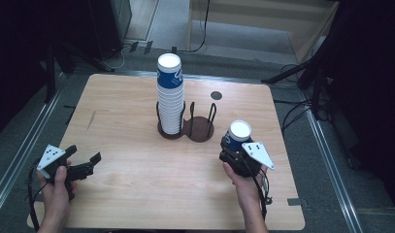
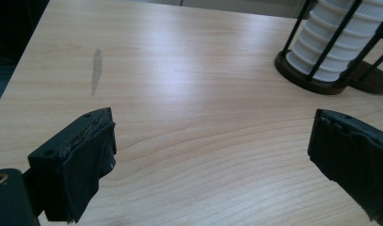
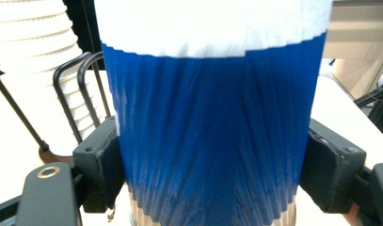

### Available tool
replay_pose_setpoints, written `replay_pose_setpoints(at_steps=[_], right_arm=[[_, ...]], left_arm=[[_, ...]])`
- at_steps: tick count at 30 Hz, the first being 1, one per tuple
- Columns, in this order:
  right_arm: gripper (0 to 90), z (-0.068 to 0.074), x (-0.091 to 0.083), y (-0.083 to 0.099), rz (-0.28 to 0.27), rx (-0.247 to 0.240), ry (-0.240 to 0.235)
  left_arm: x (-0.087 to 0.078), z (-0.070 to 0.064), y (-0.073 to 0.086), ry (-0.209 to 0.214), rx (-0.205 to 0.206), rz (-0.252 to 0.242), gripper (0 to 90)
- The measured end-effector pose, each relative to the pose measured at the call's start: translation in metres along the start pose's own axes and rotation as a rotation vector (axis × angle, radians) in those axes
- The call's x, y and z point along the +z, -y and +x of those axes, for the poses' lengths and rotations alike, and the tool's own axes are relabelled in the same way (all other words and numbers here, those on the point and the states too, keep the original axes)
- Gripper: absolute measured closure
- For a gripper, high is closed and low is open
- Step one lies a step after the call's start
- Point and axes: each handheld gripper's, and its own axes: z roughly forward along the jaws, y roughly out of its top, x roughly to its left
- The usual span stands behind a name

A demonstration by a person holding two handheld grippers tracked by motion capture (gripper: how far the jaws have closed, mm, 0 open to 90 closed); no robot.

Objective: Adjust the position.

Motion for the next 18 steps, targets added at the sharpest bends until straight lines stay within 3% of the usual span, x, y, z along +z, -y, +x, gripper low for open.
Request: replay_pose_setpoints(at_steps=[7, 11, 18], right_arm=[[19.6, 0.011, 0.003, 0.003, 0.010, -0.019, -0.013], [19.7, 0.017, 0.005, 0.006, 0.016, -0.026, -0.019], [19.7, 0.028, 0.007, 0.012, 0.027, -0.043, -0.032]], left_arm=[[0.000, -0.017, -0.016, 0.065, 0.019, -0.012, 2.3], [0.003, -0.026, -0.025, 0.103, 0.009, -0.019, 2.3], [0.012, -0.046, -0.040, 0.140, 0.052, -0.012, 2.2]])
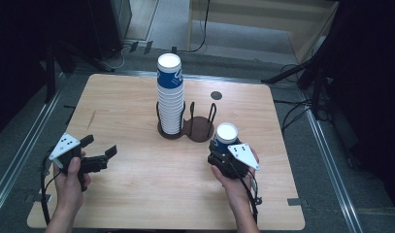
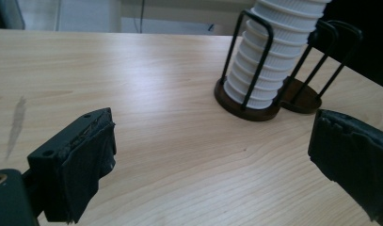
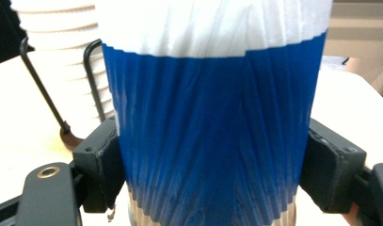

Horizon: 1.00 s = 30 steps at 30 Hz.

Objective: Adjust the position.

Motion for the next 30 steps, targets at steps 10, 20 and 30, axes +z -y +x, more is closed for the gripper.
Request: replay_pose_setpoints(at_steps=[10, 20, 30], right_arm=[[19.8, 0.018, 0.005, 0.008, 0.031, -0.020, -0.026], [19.8, 0.039, 0.010, 0.018, 0.044, -0.109, -0.052], [19.8, 0.060, 0.009, 0.026, 0.036, -0.218, -0.076]], left_arm=[[0.022, -0.028, -0.003, 0.089, 0.064, 0.042, 2.2], [0.035, -0.055, -0.002, 0.195, 0.094, 0.111, 2.2], [0.037, -0.063, -0.002, 0.269, 0.115, 0.162, 2.3]])
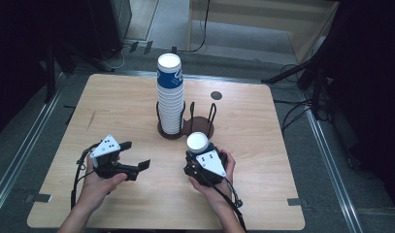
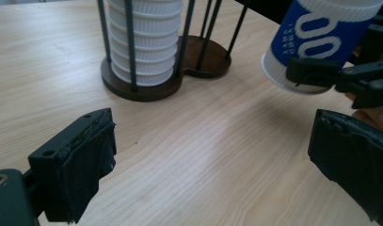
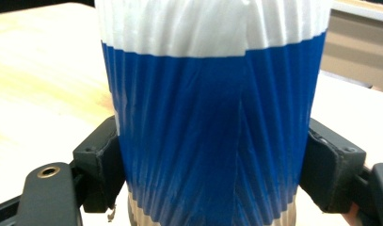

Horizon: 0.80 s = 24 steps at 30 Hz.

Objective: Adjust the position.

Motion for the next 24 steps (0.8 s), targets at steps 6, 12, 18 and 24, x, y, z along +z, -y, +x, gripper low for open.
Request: replay_pose_setpoints(at_steps=[6, 12, 18, 24], right_arm=[[19.8, 0.012, 0.001, 0.004, -0.003, -0.070, -0.005], [19.8, 0.019, -0.001, 0.005, -0.015, -0.149, 0.000], [19.8, 0.025, -0.001, 0.006, -0.017, -0.183, -0.005], [19.9, 0.029, 0.000, 0.007, -0.024, -0.208, -0.014]], left_arm=[[0.001, -0.007, -0.003, 0.004, 0.004, 0.001, 6.0], [0.002, -0.011, -0.005, 0.034, 0.016, 0.011, 6.1], [0.003, -0.016, -0.006, 0.059, 0.022, 0.010, 6.2], [0.003, -0.018, -0.007, 0.073, 0.027, 0.014, 6.8]])
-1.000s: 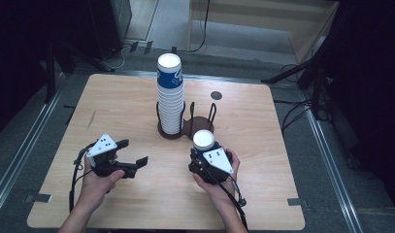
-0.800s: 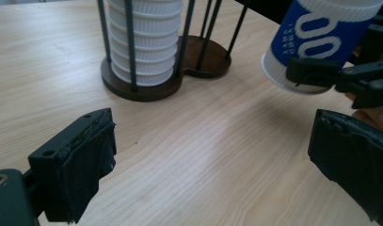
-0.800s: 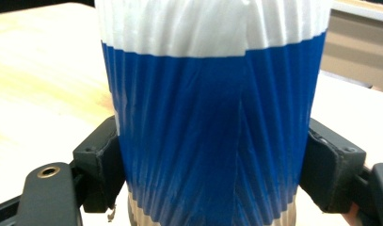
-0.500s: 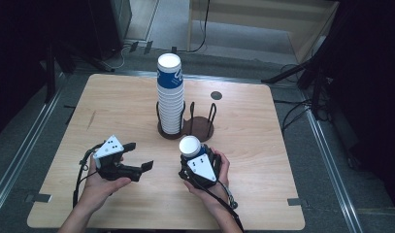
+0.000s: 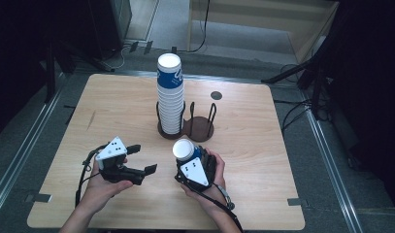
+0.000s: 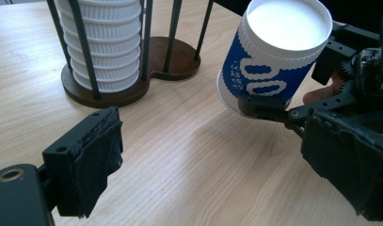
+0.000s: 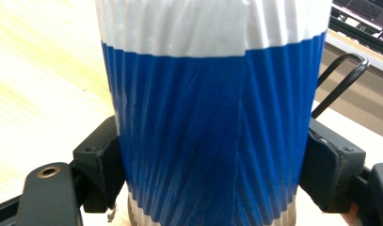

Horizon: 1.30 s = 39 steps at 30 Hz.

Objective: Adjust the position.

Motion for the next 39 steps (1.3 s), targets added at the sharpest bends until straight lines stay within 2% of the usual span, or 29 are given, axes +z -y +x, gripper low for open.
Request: replay_pose_setpoints(at_steps=[13, 16, 18, 24, 36, 39], right_arm=[[19.7, 0.012, -0.004, -0.001, -0.028, -0.093, -0.029], [19.7, 0.015, -0.005, -0.002, -0.049, -0.090, -0.054], [19.7, 0.016, -0.005, -0.002, -0.058, -0.116, -0.049], [19.8, 0.019, -0.005, -0.001, -0.054, -0.139, -0.040], [19.8, 0.028, -0.006, -0.001, -0.071, -0.270, -0.007], [19.9, 0.030, -0.007, -0.001, -0.072, -0.288, 0.001]], left_arm=[[0.001, -0.009, -0.003, 0.019, 0.024, -0.002, 7.3], [0.002, -0.010, -0.004, 0.030, 0.026, 0.001, 7.3], [0.002, -0.011, -0.004, 0.038, 0.025, 0.007, 7.3], [0.002, -0.016, -0.006, 0.046, 0.034, 0.010, 7.3], [0.007, -0.022, -0.006, 0.067, 0.058, 0.031, 7.3], [0.009, -0.025, -0.006, 0.074, 0.063, 0.039, 7.3]])
